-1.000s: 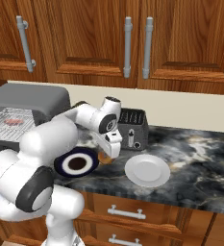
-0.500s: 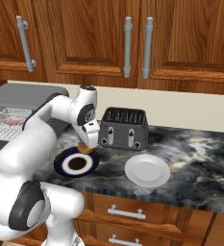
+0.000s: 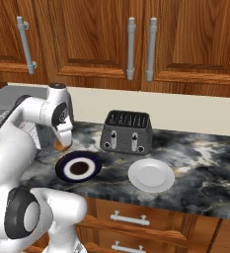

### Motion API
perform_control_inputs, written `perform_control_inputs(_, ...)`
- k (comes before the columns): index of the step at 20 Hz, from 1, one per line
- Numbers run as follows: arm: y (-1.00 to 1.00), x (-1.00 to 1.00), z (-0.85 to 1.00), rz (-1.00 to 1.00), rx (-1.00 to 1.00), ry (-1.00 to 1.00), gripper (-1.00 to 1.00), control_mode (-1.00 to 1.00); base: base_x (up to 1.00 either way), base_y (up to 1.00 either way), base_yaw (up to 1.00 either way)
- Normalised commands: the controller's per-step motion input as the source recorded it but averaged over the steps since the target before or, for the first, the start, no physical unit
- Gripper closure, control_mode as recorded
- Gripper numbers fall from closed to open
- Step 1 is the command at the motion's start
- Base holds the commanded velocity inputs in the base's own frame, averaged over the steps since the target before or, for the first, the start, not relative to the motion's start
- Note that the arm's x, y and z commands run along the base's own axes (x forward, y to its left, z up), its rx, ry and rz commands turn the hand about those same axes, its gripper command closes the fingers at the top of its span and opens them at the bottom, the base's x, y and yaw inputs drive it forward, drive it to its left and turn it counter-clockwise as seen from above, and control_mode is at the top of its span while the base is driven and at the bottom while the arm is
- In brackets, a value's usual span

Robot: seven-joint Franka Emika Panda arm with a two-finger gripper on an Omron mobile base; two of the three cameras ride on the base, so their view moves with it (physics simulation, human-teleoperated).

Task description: Open the toaster oven door. Place the bread on the top rack in the toaster oven and place the steak on the bottom rack.

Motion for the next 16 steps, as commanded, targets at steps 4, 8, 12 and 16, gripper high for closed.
perform_control_inputs(4, 0.93, 0.0, 0.22, 0.0, 0.0, -0.04, 1.0, -1.0, 0.0, 0.0, 0.0)
perform_control_inputs(8, 0.85, 0.0, 0.25, 0.0, 0.0, -0.03, 1.0, -1.0, 0.0, 0.0, 0.0)
perform_control_inputs(12, 0.78, 0.0, 0.34, 0.0, 0.0, -0.02, 1.0, -1.0, 0.0, 0.0, 0.0)
perform_control_inputs(16, 0.73, 0.13, 0.3, 0.0, 0.0, -0.02, 1.0, -1.0, 0.0, 0.0, 0.0)
